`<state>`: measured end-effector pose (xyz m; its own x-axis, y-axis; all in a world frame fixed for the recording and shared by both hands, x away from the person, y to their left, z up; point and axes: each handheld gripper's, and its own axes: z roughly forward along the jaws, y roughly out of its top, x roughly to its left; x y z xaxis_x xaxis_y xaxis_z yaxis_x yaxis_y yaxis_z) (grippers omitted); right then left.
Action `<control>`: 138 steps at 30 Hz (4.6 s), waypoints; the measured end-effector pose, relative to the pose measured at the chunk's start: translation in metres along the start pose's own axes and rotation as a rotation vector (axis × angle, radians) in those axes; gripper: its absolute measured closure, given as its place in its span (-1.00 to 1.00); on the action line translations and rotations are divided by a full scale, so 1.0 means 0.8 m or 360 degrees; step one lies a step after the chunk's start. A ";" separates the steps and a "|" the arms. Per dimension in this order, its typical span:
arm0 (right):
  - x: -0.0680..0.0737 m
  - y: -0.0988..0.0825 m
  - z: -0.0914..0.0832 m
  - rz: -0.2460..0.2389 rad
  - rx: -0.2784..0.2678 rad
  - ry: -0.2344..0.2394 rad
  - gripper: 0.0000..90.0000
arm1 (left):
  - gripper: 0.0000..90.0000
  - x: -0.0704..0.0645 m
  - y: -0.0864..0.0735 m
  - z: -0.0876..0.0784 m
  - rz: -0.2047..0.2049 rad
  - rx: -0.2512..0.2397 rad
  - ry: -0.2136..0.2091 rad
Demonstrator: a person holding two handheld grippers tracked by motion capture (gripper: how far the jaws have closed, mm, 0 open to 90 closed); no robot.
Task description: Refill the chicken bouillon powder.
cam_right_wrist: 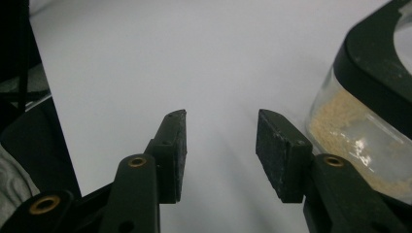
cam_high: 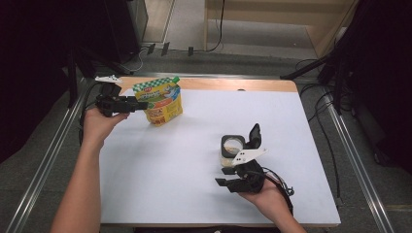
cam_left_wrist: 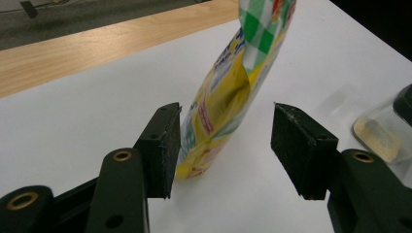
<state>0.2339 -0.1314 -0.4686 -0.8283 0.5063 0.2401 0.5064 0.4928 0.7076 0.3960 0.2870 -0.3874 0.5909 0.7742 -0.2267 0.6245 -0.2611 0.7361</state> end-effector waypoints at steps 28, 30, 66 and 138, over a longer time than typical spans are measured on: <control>0.027 0.032 0.032 -0.0068 -0.0034 -0.0009 0.20 | 0.69 -0.016 0.008 0.037 0.0016 -0.0075 0.0010; 0.029 0.038 0.035 -0.0066 -0.0062 -0.0006 0.20 | 0.73 -0.018 0.007 0.036 0.0021 -0.0094 0.0026; 0.023 0.023 0.071 -0.0023 -0.0060 0.0077 0.23 | 0.95 -0.092 0.026 -0.020 0.0044 -0.0064 -0.0202; 0.055 0.023 0.103 -0.0299 -0.0237 -0.0107 0.27 | 0.92 -0.227 -0.003 -0.022 0.0036 0.0119 -0.0630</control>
<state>0.2268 -0.0421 -0.4998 -0.8841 0.4642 0.0538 0.3001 0.4757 0.8268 0.2780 0.1570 -0.3364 0.7467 0.4897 -0.4502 0.6362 -0.3281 0.6983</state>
